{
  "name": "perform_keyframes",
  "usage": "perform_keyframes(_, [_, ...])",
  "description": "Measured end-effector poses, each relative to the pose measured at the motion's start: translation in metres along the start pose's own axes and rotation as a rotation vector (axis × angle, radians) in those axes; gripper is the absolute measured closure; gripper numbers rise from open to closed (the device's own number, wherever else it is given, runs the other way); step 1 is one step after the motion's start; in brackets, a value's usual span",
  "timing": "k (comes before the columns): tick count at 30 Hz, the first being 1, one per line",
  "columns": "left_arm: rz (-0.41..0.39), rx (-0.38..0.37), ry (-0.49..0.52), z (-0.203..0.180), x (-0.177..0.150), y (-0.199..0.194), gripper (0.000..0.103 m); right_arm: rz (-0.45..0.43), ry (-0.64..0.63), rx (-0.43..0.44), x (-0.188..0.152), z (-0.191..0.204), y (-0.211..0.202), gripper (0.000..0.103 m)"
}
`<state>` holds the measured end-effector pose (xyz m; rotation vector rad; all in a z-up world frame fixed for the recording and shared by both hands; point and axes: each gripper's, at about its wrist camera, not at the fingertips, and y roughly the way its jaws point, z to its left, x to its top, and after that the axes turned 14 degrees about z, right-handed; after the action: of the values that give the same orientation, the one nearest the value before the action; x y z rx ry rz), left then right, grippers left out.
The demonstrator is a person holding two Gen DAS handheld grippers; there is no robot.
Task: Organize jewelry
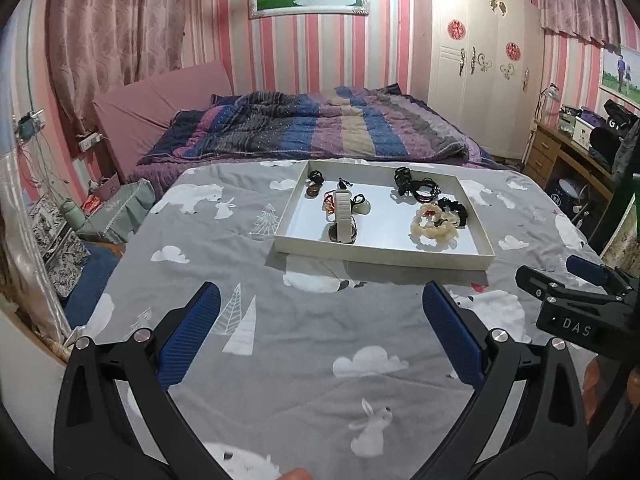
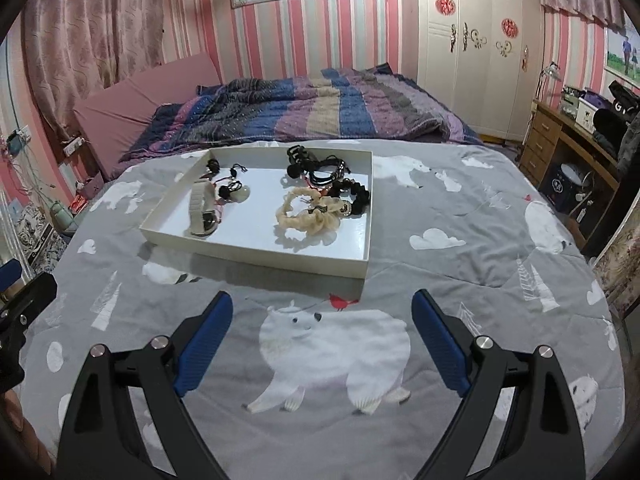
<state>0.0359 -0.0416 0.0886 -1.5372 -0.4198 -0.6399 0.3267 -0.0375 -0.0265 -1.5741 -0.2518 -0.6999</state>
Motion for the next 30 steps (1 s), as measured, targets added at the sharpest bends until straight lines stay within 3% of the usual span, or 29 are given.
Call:
perform_keyframes(13, [-0.039, -0.004, 0.033, -0.009, -0.033, -0.029, 0.003, -0.063, 0.006, -0.021, -0.034, 0.006, -0.037, 0.012])
perform_keyframes(30, [-0.056, -0.01, 0.029, -0.011, -0.035, -0.035, 0.003, -0.074, 0.021, -0.034, -0.041, -0.002, -0.044, 0.012])
